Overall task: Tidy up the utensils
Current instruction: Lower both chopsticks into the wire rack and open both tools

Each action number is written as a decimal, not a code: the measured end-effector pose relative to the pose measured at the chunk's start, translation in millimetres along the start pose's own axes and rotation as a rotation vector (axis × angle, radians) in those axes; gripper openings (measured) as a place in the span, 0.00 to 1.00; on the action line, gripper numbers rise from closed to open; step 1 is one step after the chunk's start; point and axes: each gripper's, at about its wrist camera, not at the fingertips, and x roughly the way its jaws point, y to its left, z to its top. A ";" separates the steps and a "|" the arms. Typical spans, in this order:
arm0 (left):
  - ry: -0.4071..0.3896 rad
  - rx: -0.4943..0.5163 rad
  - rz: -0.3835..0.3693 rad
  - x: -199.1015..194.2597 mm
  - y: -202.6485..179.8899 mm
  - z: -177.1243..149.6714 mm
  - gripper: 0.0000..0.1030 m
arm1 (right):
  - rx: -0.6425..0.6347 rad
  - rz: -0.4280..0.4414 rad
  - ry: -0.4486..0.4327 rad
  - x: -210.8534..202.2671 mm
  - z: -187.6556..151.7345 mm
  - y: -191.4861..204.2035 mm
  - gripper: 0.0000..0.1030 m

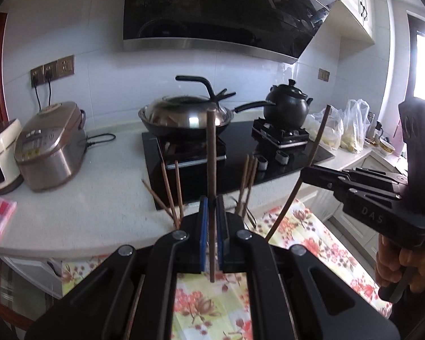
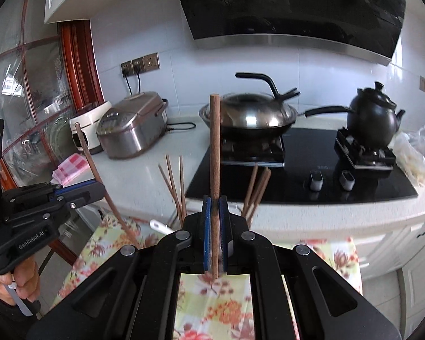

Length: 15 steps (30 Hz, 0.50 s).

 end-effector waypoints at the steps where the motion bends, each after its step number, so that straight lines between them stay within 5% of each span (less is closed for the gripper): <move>1: -0.003 0.002 0.003 3.7 0.6 7.1 0.06 | -0.001 0.001 -0.001 3.0 6.4 1.0 0.07; 9: 0.009 -0.029 0.023 46.6 10.9 40.9 0.06 | 0.018 -0.006 -0.007 30.3 32.8 -7.2 0.07; 15: 0.036 -0.059 0.024 80.6 19.0 31.6 0.06 | 0.032 -0.005 0.020 59.3 29.4 -14.1 0.07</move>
